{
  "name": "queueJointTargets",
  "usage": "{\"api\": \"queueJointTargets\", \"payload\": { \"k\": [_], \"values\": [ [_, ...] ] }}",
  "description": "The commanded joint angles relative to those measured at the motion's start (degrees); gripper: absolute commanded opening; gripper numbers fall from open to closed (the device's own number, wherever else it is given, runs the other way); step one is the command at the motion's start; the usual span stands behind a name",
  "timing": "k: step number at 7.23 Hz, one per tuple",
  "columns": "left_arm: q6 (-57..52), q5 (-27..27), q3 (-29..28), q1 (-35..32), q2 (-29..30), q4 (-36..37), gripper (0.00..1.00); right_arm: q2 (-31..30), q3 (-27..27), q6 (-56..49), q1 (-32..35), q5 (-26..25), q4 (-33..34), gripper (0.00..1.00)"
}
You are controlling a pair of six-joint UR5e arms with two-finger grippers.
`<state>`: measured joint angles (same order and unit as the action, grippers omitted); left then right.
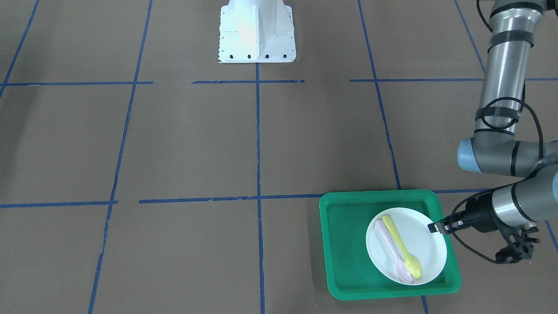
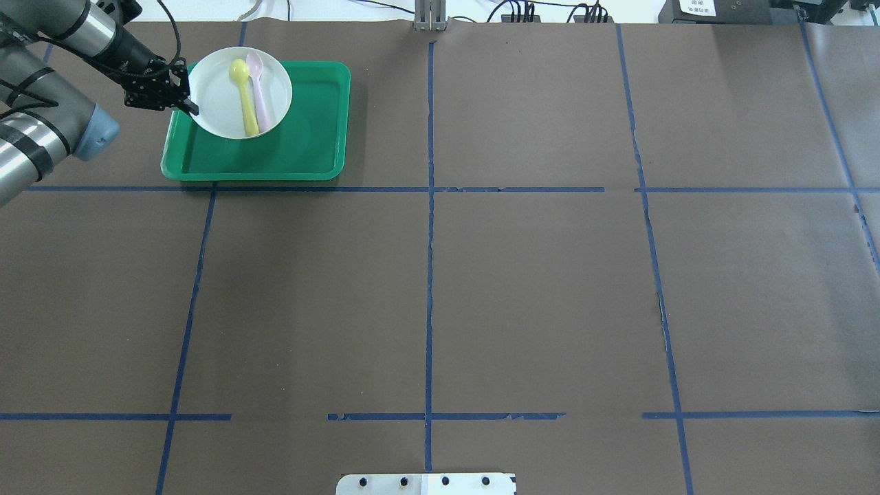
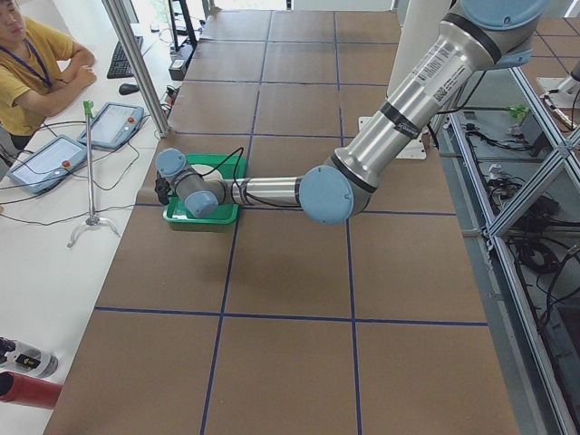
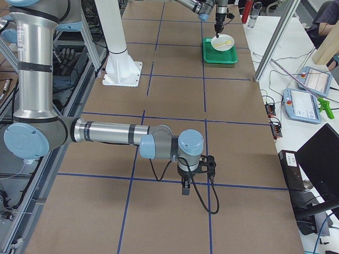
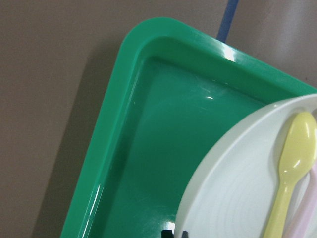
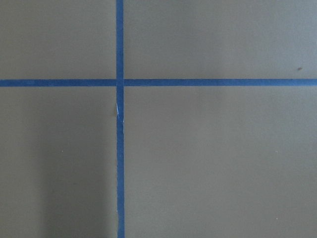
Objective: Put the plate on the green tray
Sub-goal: 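Lower the plate onto the green tray and open the left gripper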
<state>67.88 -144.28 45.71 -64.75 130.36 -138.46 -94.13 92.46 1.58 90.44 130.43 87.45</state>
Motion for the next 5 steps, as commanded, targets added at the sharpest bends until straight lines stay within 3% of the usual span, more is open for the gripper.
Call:
{"api": "queueJointTargets", "payload": {
  "k": [1,5],
  "values": [
    [1.9,1.62,-0.62,0.41,0.15,-2.16,0.0,0.0,0.0,0.0,0.0,0.0,0.0,1.0],
    [10.61,6.03,-0.71,4.19,0.15,-9.2,0.0,0.0,0.0,0.0,0.0,0.0,0.0,1.0]
  ]
}}
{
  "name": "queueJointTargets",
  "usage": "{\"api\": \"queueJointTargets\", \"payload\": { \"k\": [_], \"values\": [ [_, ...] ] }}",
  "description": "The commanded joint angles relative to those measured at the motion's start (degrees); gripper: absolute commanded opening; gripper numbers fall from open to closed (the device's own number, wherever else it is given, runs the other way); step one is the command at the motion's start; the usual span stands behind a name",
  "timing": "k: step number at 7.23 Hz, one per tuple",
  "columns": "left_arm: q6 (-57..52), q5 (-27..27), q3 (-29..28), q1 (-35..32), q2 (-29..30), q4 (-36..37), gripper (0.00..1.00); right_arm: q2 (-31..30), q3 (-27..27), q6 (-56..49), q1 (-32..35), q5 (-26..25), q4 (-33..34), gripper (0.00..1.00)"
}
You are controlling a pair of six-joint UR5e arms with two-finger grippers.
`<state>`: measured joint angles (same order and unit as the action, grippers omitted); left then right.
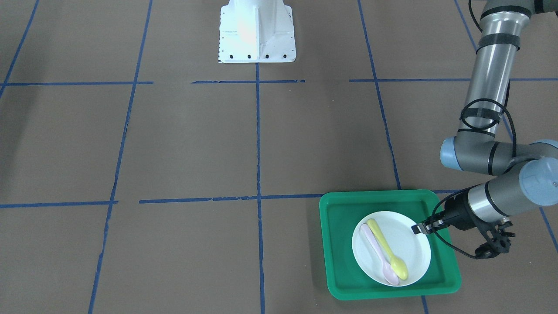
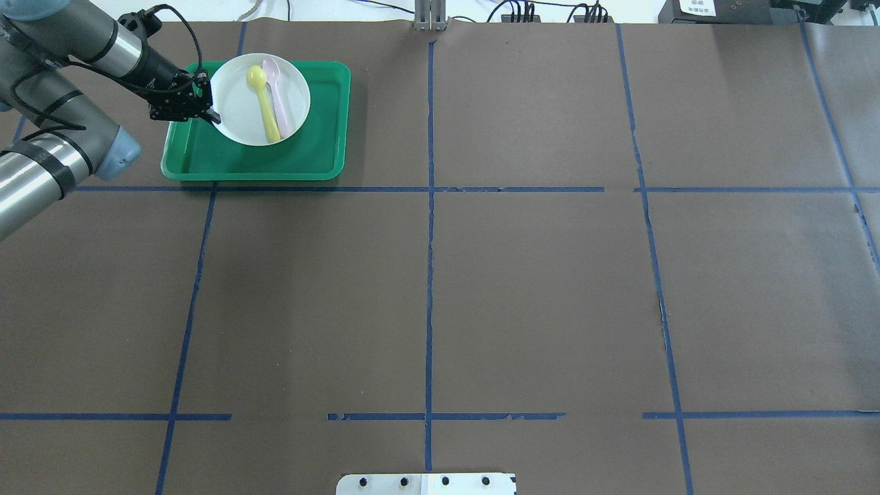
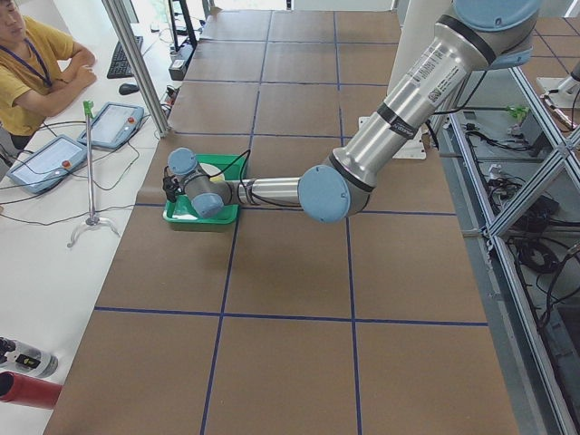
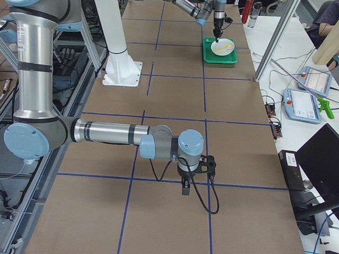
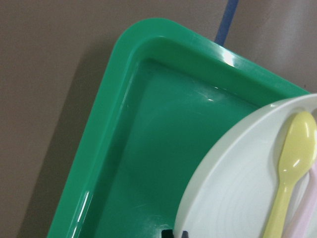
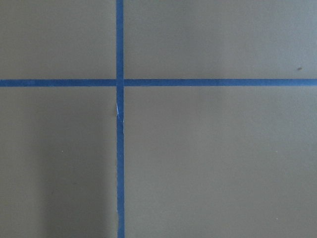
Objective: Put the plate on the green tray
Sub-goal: 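Lower the plate onto the green tray and open the left gripper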
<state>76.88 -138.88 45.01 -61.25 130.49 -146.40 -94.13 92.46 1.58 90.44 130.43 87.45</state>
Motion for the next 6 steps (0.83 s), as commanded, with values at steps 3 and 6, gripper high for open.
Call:
{"api": "queueJointTargets", "payload": {
  "k": [3,6],
  "values": [
    [1.16,0.89,0.25,0.87,-0.5,-0.47,1.0,0.0,0.0,0.0,0.0,0.0,0.0,1.0],
    [-0.5,-0.5,3.39,-1.41,-1.55,4.33,1.0,0.0,0.0,0.0,0.0,0.0,0.0,1.0]
  ]
}}
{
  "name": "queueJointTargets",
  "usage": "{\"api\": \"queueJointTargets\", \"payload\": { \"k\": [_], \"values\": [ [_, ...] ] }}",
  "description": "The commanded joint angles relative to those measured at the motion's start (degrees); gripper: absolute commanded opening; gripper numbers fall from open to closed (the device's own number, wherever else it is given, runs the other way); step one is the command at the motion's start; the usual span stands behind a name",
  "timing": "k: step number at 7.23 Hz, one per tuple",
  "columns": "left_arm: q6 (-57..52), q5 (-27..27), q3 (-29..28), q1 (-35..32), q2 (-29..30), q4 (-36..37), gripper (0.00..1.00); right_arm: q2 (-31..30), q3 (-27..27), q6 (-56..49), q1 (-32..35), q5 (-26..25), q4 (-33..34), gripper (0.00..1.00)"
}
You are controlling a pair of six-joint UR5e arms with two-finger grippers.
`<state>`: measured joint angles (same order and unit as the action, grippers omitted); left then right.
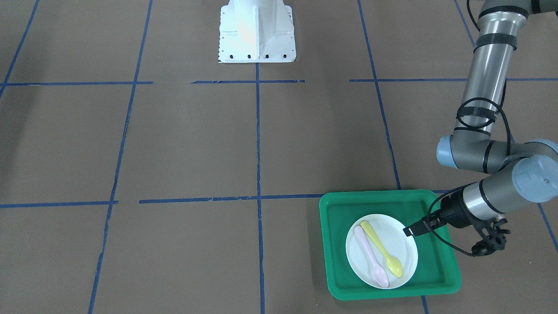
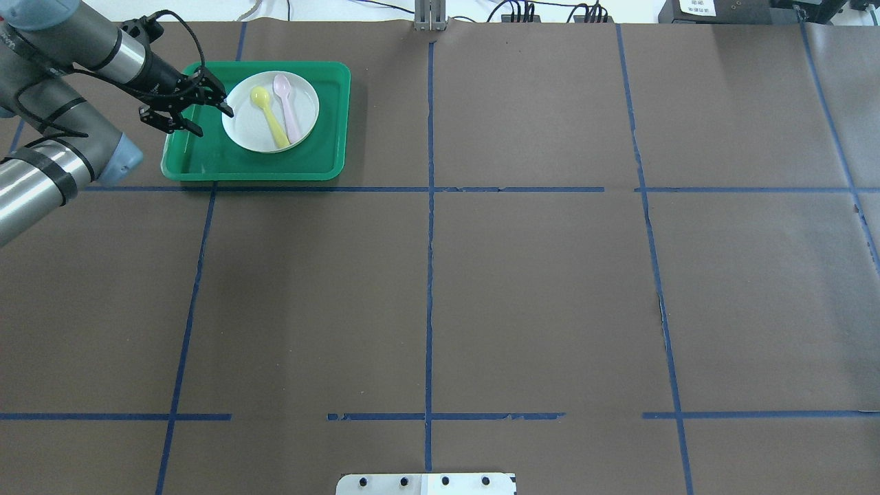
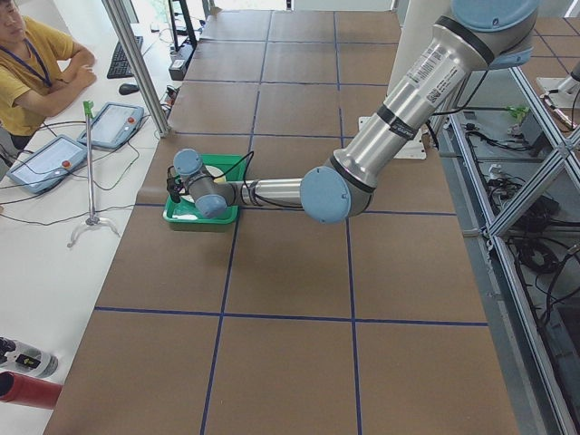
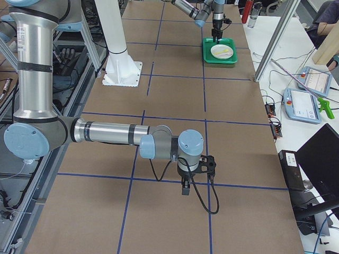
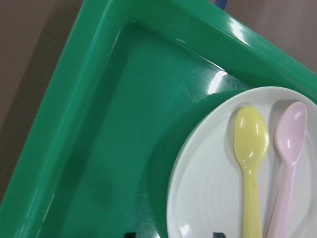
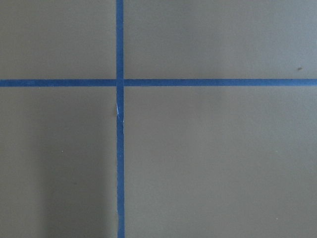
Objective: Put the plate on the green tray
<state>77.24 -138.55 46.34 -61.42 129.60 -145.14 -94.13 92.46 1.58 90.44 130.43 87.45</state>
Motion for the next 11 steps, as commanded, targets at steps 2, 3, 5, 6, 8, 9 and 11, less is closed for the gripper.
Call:
{"api": "queueJointTargets", "payload": {
  "k": [2,3,5,6,8,9,11],
  "values": [
    [-15.11,-7.06,9.95,-5.71,-4.07,20.23,1.0,0.0,0.0,0.0,0.0,0.0,0.0,1.0],
    [-19.28,-6.82,11.65,-7.29,-4.44,27.47,1.0,0.0,0.0,0.0,0.0,0.0,0.0,1.0],
    [-21.86,-6.73,17.54,-10.11,-11.19,31.83,0.97,0.0,0.0,0.0,0.0,0.0,0.0,1.0],
    [-26.48,-6.73,17.81,-10.82,-11.38,35.33,0.96,0.0,0.0,0.0,0.0,0.0,0.0,1.0],
    [-41.05,-6.73,21.05,-14.84,-11.73,46.02,0.96,0.0,0.0,0.0,0.0,0.0,0.0,1.0],
    [-46.95,-6.73,26.12,-17.65,-16.17,51.04,0.96,0.0,0.0,0.0,0.0,0.0,0.0,1.0],
    [-52.87,-6.65,33.87,-18.9,-23.13,52.5,0.96,0.0,0.0,0.09,0.0,0.0,0.0,1.0]
  ]
}}
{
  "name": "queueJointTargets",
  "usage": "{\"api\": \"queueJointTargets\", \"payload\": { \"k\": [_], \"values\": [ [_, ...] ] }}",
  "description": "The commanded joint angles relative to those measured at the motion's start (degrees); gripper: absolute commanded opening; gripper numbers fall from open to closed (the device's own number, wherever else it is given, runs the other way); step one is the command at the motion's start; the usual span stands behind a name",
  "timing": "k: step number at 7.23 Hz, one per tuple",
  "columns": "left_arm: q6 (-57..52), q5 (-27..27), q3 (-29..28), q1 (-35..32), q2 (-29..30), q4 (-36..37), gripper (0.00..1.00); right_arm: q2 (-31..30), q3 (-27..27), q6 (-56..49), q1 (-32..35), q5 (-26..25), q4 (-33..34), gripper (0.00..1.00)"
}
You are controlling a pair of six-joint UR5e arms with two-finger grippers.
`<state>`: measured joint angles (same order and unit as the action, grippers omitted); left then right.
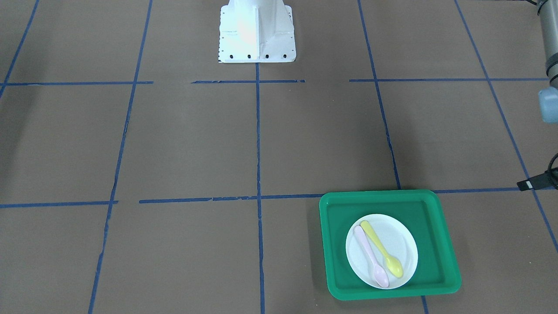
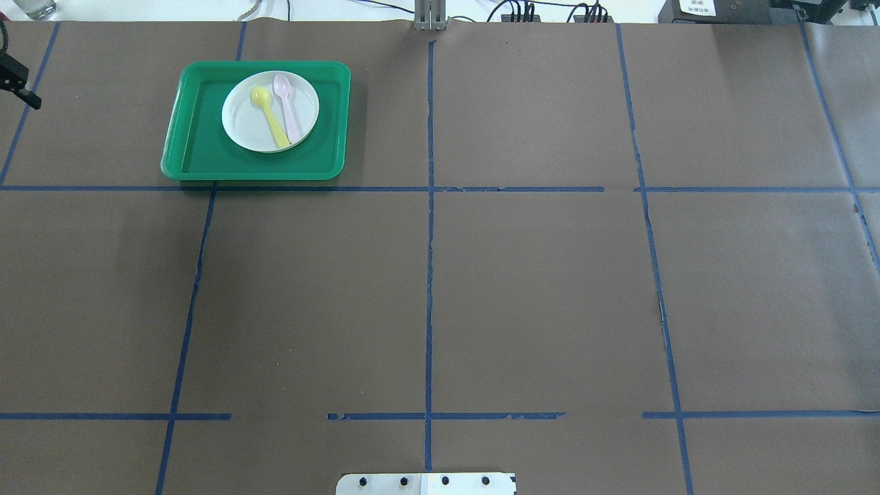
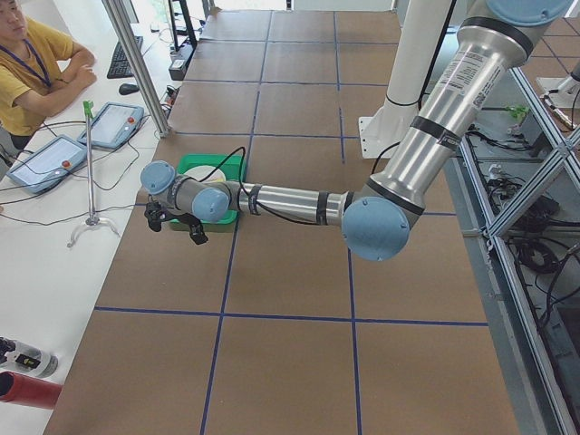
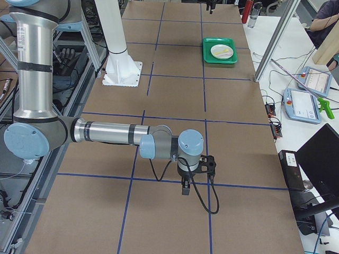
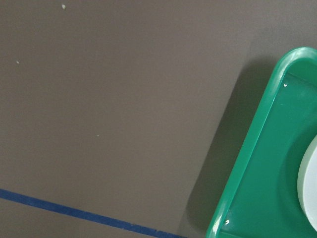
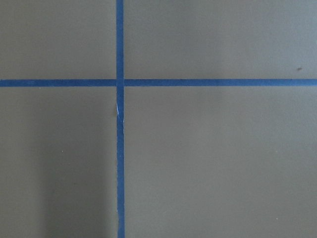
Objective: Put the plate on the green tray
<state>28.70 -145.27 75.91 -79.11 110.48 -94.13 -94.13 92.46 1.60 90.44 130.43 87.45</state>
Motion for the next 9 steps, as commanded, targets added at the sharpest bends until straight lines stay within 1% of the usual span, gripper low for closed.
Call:
{"api": "queueJointTargets", "payload": {
  "k": [1,2,3,4,5,6,7,8,9],
  "values": [
    [-7.31,0.07,6.68,-1.66,-6.3,4.89,0.96,0.0,0.0,-0.02,0.0,0.0,0.0,1.0],
    [-11.86,0.07,12.02,-1.92,-10.94,7.44,0.96,0.0,0.0,-0.02,0.0,0.0,0.0,1.0],
    [-13.21,0.16,17.64,-2.71,-16.73,8.25,0.98,0.0,0.0,-0.02,0.0,0.0,0.0,1.0],
    [-15.92,1.38,21.44,-2.72,-21.31,8.0,0.98,0.0,0.0,-0.02,0.0,0.0,0.0,1.0],
    [-23.0,4.61,21.65,-2.81,-22.05,9.91,0.99,0.0,0.0,-0.02,0.0,0.0,0.0,1.0],
    [-28.2,7.25,21.56,-2.98,-22.15,13.32,1.0,0.0,0.0,-0.02,0.0,0.0,0.0,1.0],
    [-37.65,8.32,21.82,-4.2,-26.24,15.45,1.0,0.0,0.0,-0.02,0.0,0.0,0.0,1.0],
    [-37.14,7.98,20.0,-5.0,-25.84,15.55,1.0,0.0,0.0,-0.02,0.0,0.0,0.0,1.0],
    [-37.31,8.15,18.33,-10.31,-25.75,14.77,1.0,0.0,0.0,-0.02,0.0,0.0,0.0,1.0]
  ]
}}
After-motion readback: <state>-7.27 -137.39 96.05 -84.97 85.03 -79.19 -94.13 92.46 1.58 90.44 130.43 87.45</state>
